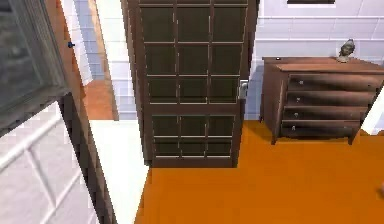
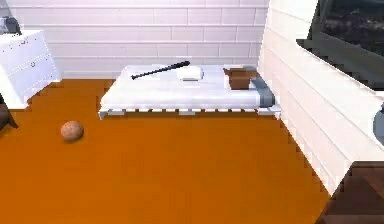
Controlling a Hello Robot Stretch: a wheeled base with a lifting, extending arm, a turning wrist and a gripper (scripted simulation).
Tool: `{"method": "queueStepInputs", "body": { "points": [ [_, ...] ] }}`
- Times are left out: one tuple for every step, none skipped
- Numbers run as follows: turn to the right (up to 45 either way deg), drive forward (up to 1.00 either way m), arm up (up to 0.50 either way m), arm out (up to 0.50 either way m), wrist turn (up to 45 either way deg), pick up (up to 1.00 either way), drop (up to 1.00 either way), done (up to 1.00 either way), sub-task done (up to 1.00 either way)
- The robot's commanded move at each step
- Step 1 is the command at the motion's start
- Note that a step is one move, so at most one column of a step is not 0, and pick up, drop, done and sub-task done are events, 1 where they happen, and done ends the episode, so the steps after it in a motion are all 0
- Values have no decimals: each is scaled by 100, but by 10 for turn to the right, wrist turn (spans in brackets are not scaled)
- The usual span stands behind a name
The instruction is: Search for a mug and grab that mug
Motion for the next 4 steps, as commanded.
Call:
{"method": "queueStepInputs", "body": {
  "points": [
    [0,65,0,0,0,0,0,0,0],
    [0,40,0,0,0,0,0,0,0],
    [-450,0,0,0,0,0,0,0,0],
    [-450,0,0,0,0,0,0,0,0]
  ]
}}
